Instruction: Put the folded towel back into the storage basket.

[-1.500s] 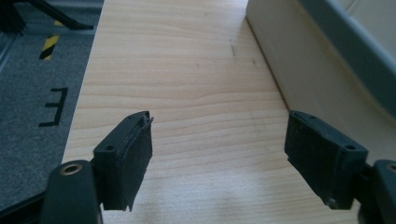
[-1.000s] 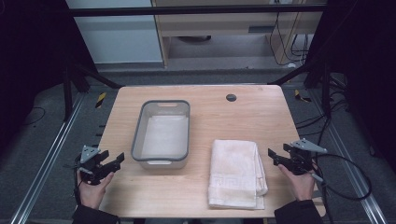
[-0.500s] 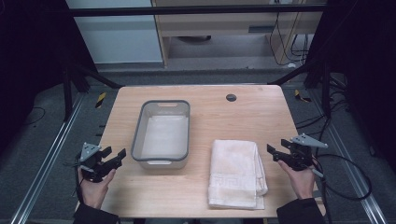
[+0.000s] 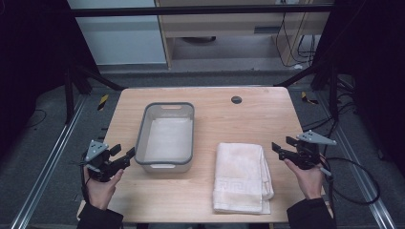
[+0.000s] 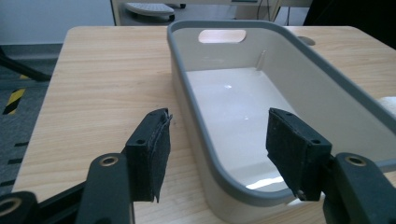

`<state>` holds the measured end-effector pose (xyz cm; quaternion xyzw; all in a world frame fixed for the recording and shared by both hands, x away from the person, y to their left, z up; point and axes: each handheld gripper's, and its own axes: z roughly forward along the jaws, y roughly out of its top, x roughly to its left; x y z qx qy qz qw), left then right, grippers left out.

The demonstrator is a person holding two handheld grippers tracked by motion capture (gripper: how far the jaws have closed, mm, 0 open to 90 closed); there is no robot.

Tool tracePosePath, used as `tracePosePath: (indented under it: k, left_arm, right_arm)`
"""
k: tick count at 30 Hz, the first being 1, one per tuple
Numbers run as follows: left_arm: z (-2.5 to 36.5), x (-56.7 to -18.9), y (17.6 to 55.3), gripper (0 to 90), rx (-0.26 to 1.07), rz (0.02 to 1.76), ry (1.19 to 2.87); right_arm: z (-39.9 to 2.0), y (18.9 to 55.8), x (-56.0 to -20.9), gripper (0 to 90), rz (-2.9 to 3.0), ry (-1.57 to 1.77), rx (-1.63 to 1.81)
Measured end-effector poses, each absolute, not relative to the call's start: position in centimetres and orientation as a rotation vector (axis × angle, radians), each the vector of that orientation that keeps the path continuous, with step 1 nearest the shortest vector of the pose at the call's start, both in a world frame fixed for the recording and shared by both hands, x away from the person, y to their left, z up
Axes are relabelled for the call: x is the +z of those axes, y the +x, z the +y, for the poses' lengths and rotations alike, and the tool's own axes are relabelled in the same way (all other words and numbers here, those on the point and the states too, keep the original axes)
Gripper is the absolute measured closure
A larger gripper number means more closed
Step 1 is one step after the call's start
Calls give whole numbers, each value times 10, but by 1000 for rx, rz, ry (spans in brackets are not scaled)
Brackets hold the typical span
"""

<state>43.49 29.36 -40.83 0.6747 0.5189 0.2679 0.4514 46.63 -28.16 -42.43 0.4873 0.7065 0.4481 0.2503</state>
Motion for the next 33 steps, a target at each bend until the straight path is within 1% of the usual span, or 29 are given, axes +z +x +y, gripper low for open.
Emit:
tracePosePath:
  k: [3,12,20,31,33]
  left_arm:
    - [284,-405,435,366,668,1255,1675]
    - [259,-396,435,343,674,1183,1692]
    - [236,-392,435,339,651,1126,1721]
    - [189,-393,433,340,606,1024,1779]
    - [185,-393,433,340,601,1016,1783]
  right_arm:
    - [-278,468,-416,340,1931,1303,1228]
    - [-272,470,-406,331,1940,1286,1236]
    - [-268,474,-399,318,1947,1276,1243]
    - [-260,480,-396,309,1959,1265,1237]
    - [-259,481,-396,308,1959,1267,1237]
